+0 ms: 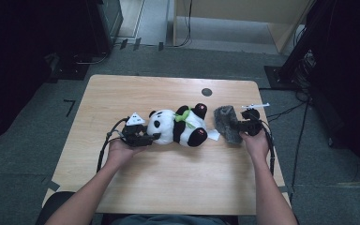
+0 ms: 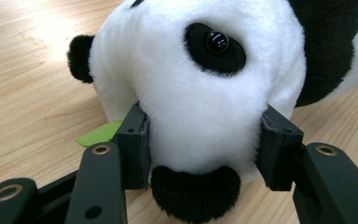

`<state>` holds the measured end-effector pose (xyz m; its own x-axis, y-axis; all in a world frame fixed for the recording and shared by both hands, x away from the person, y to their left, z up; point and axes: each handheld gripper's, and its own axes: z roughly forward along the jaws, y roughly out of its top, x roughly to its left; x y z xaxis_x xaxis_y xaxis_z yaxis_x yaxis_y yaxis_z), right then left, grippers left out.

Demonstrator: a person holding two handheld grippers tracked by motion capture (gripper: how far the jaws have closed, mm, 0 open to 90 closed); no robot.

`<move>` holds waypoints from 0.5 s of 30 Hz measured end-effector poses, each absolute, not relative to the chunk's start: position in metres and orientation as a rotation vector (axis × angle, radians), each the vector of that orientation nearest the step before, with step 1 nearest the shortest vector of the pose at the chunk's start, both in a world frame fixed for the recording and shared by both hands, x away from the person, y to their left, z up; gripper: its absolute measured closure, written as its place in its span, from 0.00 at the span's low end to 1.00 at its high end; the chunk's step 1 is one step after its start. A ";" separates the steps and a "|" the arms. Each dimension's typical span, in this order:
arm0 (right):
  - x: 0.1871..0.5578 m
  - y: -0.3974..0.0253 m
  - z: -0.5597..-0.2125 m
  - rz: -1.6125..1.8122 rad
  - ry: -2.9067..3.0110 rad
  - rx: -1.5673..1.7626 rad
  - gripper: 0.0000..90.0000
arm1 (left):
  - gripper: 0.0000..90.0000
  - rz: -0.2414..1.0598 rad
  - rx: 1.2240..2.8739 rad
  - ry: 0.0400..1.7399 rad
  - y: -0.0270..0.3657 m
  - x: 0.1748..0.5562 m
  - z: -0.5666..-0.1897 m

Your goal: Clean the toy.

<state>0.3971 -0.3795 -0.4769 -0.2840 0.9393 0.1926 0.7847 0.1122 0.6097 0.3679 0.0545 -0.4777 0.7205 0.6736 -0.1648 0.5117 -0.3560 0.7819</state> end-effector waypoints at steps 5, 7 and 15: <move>0.400 -0.379 -0.483 0.904 2.138 1.684 0.86 | 0.51 0.230 2.035 0.900 0.055 0.368 -0.478; 0.401 -0.380 -0.485 0.908 2.129 1.684 0.86 | 0.51 0.229 2.035 0.900 0.055 0.368 -0.478; 0.399 -0.386 -0.485 0.954 2.103 1.696 0.71 | 0.50 0.219 2.030 0.905 0.056 0.369 -0.478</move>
<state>0.3989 -0.3860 -0.4853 -0.2745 0.9434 0.1862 0.7616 0.0951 0.6410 0.3689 0.0555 -0.4781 0.7193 0.6721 -0.1755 0.5173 -0.3496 0.7811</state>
